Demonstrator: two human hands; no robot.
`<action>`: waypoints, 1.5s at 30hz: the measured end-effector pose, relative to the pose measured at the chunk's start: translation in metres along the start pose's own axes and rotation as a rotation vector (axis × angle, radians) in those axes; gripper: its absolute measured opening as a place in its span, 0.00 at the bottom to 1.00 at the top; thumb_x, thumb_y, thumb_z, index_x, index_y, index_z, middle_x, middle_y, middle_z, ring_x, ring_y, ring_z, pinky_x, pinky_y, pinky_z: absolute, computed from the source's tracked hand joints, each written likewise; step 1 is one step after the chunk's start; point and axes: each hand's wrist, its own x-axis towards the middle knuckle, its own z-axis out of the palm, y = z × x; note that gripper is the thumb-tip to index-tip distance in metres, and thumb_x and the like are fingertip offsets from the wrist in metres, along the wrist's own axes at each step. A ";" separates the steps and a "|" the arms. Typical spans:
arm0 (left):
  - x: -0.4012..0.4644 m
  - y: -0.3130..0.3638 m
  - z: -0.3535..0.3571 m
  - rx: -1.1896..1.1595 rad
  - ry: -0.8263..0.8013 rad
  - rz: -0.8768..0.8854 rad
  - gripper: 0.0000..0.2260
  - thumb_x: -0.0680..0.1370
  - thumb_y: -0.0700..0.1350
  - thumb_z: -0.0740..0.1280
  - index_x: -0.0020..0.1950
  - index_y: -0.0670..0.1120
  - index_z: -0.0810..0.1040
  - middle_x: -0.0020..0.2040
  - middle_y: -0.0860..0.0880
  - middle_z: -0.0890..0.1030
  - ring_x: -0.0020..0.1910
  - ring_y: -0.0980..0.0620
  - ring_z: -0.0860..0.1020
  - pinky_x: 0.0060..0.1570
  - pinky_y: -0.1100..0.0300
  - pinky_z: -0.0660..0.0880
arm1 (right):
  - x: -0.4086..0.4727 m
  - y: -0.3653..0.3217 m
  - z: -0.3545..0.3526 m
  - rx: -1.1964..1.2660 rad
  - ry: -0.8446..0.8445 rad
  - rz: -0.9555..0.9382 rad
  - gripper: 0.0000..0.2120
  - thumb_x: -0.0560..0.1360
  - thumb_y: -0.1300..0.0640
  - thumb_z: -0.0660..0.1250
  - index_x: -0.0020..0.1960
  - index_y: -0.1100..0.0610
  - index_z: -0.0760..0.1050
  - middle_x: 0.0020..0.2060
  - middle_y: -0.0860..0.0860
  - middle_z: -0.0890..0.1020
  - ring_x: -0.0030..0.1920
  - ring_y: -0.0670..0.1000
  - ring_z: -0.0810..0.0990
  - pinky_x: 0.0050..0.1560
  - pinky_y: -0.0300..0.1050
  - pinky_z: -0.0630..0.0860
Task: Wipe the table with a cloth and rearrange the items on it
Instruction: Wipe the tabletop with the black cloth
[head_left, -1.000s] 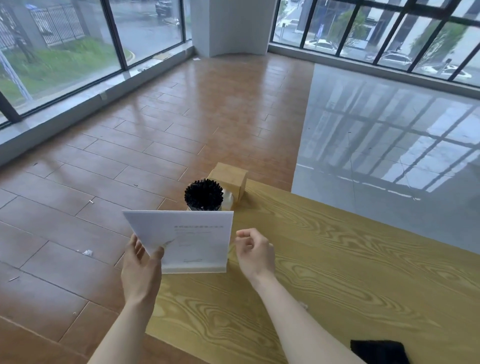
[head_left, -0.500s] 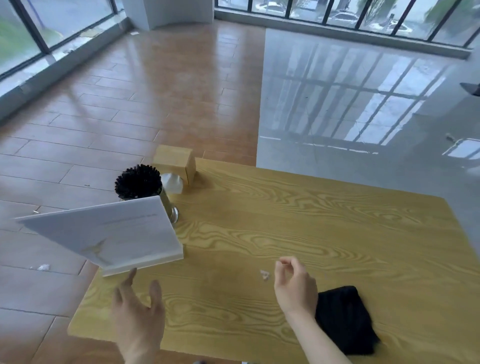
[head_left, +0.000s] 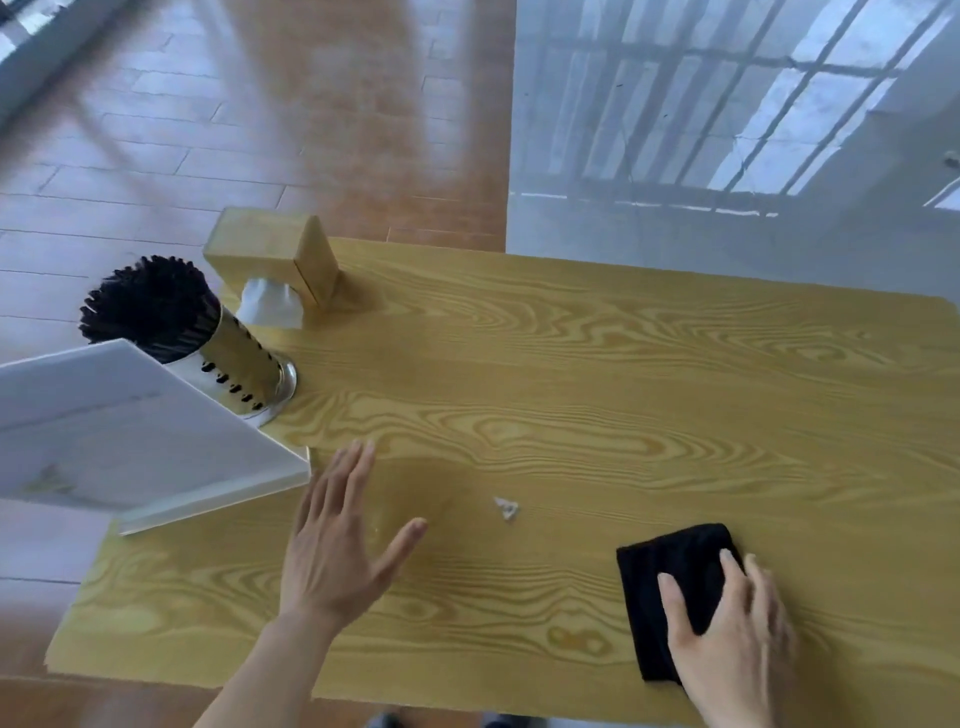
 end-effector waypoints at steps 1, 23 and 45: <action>0.001 -0.007 0.004 0.014 -0.016 0.017 0.44 0.75 0.75 0.54 0.83 0.50 0.50 0.84 0.50 0.54 0.83 0.53 0.51 0.80 0.48 0.54 | -0.001 0.001 0.004 -0.014 -0.008 0.003 0.41 0.72 0.32 0.60 0.76 0.58 0.66 0.77 0.59 0.67 0.78 0.61 0.62 0.74 0.64 0.63; -0.017 -0.061 0.031 0.166 -0.097 0.065 0.55 0.71 0.80 0.51 0.83 0.42 0.44 0.84 0.44 0.45 0.83 0.49 0.44 0.80 0.45 0.49 | -0.015 -0.024 0.049 -0.082 0.108 -0.099 0.45 0.77 0.29 0.44 0.83 0.59 0.47 0.83 0.55 0.51 0.83 0.53 0.49 0.82 0.55 0.45; -0.019 -0.061 0.031 0.148 -0.087 0.080 0.55 0.70 0.81 0.48 0.83 0.42 0.43 0.84 0.45 0.44 0.83 0.50 0.40 0.81 0.45 0.47 | -0.030 -0.134 0.064 0.638 0.091 -0.294 0.22 0.84 0.50 0.52 0.71 0.56 0.75 0.73 0.48 0.74 0.77 0.42 0.66 0.81 0.50 0.54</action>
